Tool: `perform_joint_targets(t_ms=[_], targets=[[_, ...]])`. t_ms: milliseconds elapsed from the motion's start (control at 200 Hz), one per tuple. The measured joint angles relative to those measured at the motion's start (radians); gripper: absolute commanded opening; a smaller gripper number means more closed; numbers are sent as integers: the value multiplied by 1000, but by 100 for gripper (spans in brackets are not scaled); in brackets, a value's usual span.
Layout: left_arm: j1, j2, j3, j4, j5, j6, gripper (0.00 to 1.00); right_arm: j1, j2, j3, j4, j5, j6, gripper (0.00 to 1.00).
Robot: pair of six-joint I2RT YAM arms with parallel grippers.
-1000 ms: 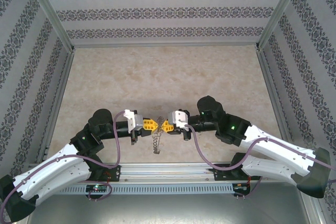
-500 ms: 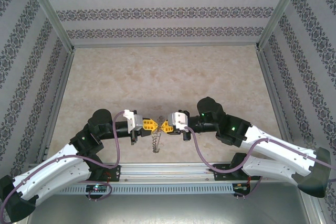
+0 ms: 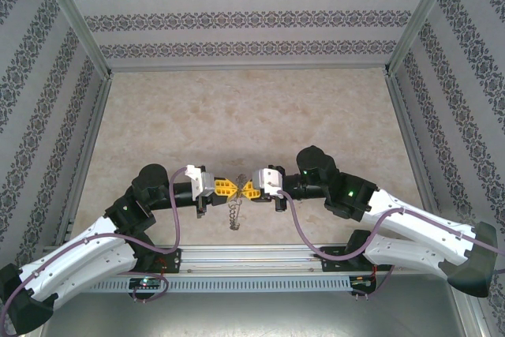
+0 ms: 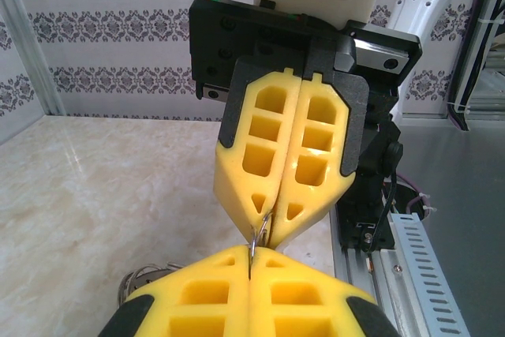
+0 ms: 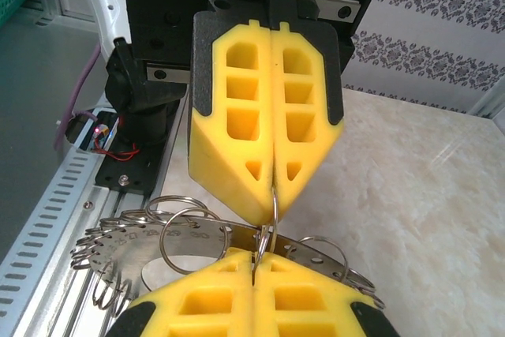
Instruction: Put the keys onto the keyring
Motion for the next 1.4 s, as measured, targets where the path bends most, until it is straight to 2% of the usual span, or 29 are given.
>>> perform_joint_targets(t_ms=[704,1399], targets=[[0,3,0,10,-1,0,0,0,-7,-2,16,10,-8,0],[0,2,0,10,-42,0,0,20,-9,-38,68,112,-64,0]])
